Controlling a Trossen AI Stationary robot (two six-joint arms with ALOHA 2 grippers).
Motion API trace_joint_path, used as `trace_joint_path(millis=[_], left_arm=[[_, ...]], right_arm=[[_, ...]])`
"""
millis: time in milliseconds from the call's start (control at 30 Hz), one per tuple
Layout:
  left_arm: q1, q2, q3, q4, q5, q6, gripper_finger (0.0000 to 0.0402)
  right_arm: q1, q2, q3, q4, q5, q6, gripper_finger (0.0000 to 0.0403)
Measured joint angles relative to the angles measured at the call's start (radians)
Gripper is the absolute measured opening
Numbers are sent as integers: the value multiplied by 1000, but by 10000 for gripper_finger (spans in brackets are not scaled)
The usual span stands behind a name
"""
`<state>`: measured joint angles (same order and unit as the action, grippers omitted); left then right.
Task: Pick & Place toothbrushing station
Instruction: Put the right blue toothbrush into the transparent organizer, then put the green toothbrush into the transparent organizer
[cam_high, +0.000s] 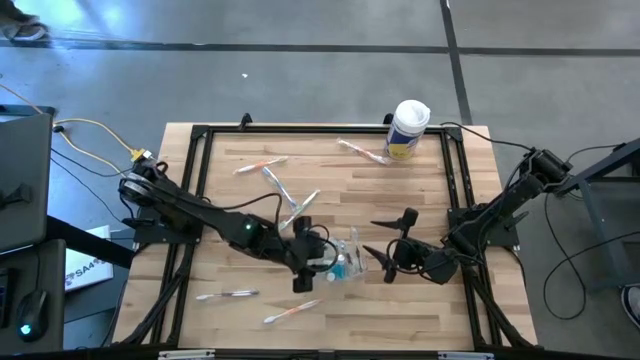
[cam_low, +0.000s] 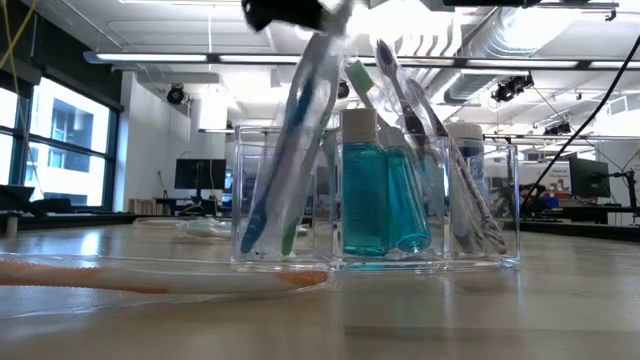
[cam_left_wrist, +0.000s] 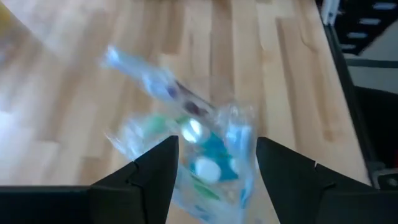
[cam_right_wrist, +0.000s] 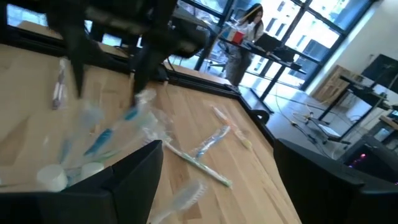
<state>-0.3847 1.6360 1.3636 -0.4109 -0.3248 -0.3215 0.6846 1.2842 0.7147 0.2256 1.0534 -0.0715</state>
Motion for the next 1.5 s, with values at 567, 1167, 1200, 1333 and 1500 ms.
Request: trace_joint_path(millis=[567,1167,1200,1333,1500], left_arm=[[-2,0,350,-595,-214,-17,216],[83,-28,172,-1036,-132,-282,216],[105,-28,149,-1016,-111,-257,216],[211,-29,45,-930,7,-158,216],[353,-29,-85,-762,129,-34,216]], right_arm=[[0,0,0,-71,-9,66,299],[0,0,0,-72,-9,76,299],[0,0,0,-72,-9,76,299],[0,0,0,-71,-9,79,299],[0,0,0,-76,-9,78,299]])
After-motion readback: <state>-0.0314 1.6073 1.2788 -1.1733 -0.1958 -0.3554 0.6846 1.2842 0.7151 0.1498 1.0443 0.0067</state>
